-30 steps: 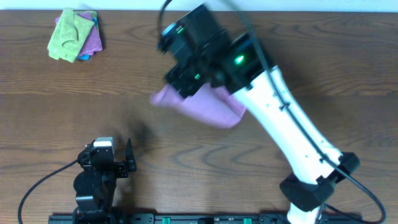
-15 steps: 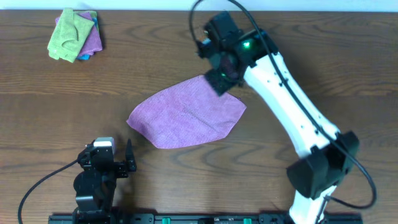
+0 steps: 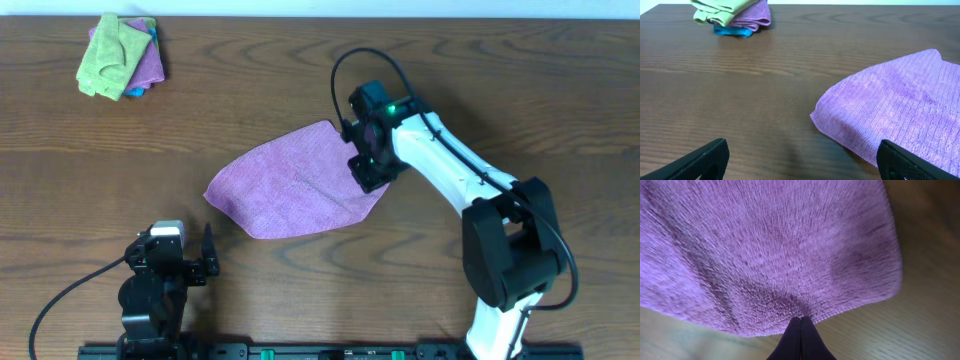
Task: Fold the cloth
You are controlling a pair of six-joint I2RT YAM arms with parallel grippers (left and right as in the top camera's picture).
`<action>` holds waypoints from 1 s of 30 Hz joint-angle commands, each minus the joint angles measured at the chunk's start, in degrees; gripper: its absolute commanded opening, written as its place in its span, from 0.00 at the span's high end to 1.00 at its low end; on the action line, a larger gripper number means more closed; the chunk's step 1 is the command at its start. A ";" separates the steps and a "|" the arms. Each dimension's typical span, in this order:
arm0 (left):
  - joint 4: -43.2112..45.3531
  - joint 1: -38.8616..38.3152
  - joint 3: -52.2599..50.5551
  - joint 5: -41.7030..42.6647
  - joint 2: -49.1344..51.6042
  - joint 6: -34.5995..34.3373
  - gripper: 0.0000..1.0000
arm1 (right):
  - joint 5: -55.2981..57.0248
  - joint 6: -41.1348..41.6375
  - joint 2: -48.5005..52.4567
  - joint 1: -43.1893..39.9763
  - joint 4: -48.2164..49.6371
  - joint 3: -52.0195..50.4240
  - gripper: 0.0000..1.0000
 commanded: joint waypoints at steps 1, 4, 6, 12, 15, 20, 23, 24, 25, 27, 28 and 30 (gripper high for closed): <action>-0.20 -0.24 -1.05 -0.42 -0.37 -0.61 0.05 | -0.17 1.38 -0.24 -0.81 3.98 -2.51 0.99; -0.20 -0.24 -1.05 -0.42 -0.37 -0.61 0.05 | -0.11 1.22 -0.13 -1.01 9.57 -5.29 0.99; -0.20 -0.24 -1.05 -0.42 -0.37 -0.61 0.04 | 0.55 1.22 -0.13 -1.01 12.11 -6.58 0.99; -0.20 -0.24 -1.05 -0.42 -0.37 -0.61 0.04 | 2.60 1.16 -0.09 -1.84 18.51 -9.79 0.99; -0.20 -0.24 -1.05 -0.42 -0.37 -0.61 0.05 | 2.60 1.20 -0.07 -3.26 20.76 -11.41 0.99; -0.20 -0.24 -1.05 -0.42 -0.37 -0.61 0.04 | 2.34 1.27 3.04 -6.51 21.07 -11.96 0.99; -0.20 -0.24 -1.05 -0.42 -0.37 -0.61 0.04 | 2.16 1.73 6.34 -8.11 20.52 -11.96 0.99; -0.20 -0.24 -1.05 -0.42 -0.37 -0.61 0.05 | 2.23 2.23 7.26 -8.44 20.24 -11.96 0.99; -0.22 -0.24 -1.05 -0.42 -0.37 -0.61 0.05 | 3.10 3.04 8.24 -8.85 19.78 -11.96 0.99; -0.20 -0.24 -1.05 -0.42 -0.37 -0.61 0.05 | 6.80 6.45 9.70 -9.77 18.60 -11.96 0.99; -0.20 -0.24 -1.05 -0.42 -0.37 -0.61 0.05 | 9.64 8.98 10.29 -10.32 17.70 -11.96 0.99; -0.20 -0.24 -1.05 -0.42 -0.37 -0.61 0.05 | 15.61 15.26 11.13 -11.67 15.43 -11.96 0.99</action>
